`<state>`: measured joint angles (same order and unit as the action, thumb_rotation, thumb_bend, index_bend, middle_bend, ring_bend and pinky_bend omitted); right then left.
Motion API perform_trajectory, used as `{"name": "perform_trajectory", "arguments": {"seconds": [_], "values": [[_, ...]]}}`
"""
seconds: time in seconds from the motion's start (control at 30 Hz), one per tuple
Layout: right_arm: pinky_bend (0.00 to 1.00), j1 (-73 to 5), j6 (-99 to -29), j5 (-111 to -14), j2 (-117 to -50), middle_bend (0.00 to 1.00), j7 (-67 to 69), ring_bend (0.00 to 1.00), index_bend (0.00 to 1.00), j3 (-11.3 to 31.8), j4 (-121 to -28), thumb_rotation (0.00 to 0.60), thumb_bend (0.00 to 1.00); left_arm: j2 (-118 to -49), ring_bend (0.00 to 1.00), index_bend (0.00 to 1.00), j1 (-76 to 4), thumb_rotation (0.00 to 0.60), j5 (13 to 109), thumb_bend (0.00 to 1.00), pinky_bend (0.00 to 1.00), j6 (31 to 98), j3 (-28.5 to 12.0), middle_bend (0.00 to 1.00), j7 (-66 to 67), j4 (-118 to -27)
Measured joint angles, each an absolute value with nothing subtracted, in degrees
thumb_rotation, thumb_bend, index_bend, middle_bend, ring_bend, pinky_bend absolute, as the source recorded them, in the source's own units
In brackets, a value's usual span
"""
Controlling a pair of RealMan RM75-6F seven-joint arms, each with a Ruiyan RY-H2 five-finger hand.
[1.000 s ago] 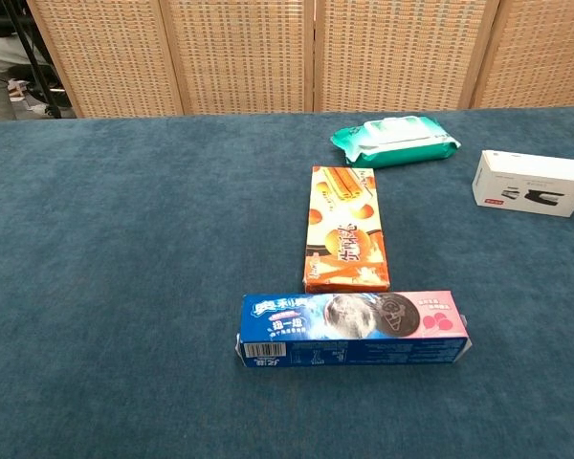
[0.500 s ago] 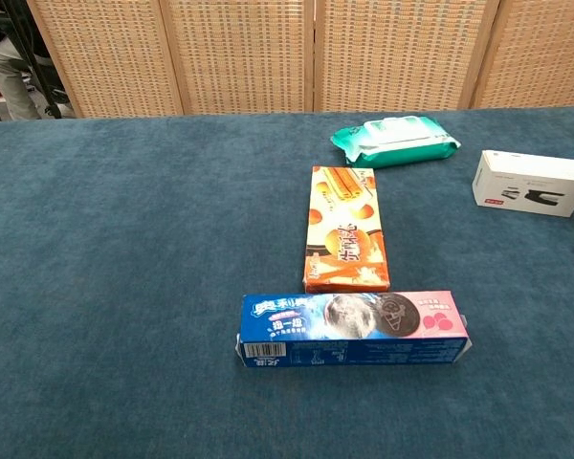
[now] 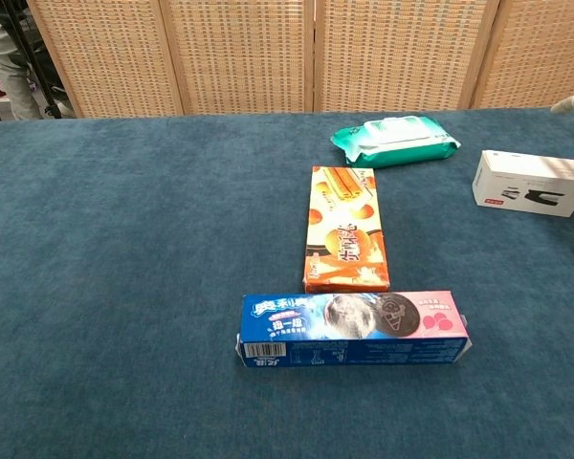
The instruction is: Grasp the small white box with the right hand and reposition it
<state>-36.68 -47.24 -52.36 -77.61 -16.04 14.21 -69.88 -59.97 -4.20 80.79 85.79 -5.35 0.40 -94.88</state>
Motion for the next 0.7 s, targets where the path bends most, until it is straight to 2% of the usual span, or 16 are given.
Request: {"name": "perform_trajectory", "arguments": {"seconds": [0.2, 0.3, 0.33, 0.4, 0.47, 0.57, 0.7], "values": [[0.0, -40.34, -42.61, -49.6, -83.35, 0.02, -18.21, 0.0, 0.02, 14.08, -59.58, 0.6, 0.0, -60.43, 0.0, 0.0, -4.95, 0.6, 78.87, 0.0, 0.0, 83.89, -5.8, 0.0, 1.44, -94.63], [0.1, -41.98, -40.45, -48.73, -86.02, 0.18, -19.51, 0.1, 0.13, 13.72, -54.46, 0.6, 0.0, -60.76, 0.0, 0.0, -5.48, 0.6, 77.87, 0.0, 0.0, 82.86, -6.02, 0.0, 2.29, -94.53], [0.16, -42.44, -39.89, -48.47, -86.77, 0.26, -19.93, 0.17, 0.19, 13.61, -53.06, 0.6, 0.02, -60.88, 0.0, 0.0, -5.64, 0.6, 77.58, 0.0, 0.0, 82.63, -6.12, 0.0, 2.55, -94.52], [0.23, -43.39, -39.11, -48.15, -88.44, 0.38, -20.8, 0.27, 0.31, 13.37, -50.21, 0.6, 0.09, -61.04, 0.0, 0.0, -5.82, 0.6, 77.23, 0.0, 0.0, 82.32, -6.23, 0.0, 2.85, -94.49], [0.27, -44.0, -39.16, -48.38, -90.16, 0.48, -20.92, 0.36, 0.42, 13.3, -47.84, 0.6, 0.21, -61.22, 0.0, 0.0, -6.03, 0.6, 76.85, 0.0, 0.0, 81.91, -6.3, 0.0, 3.24, -94.46], [0.29, -44.33, -39.35, -49.56, -91.64, 0.56, -19.46, 0.42, 0.48, 13.32, -45.86, 0.6, 0.36, -61.42, 0.0, 0.0, -6.31, 0.6, 76.66, 0.0, 0.0, 81.51, -6.3, 0.0, 3.69, -94.49], [0.29, -44.18, -40.31, -52.21, -92.1, 0.58, -15.3, 0.44, 0.5, 13.55, -45.48, 0.6, 0.43, -61.47, 0.0, 0.0, -6.37, 0.6, 76.93, 0.0, 0.0, 81.51, -6.16, 0.0, 3.83, -94.6]]}}
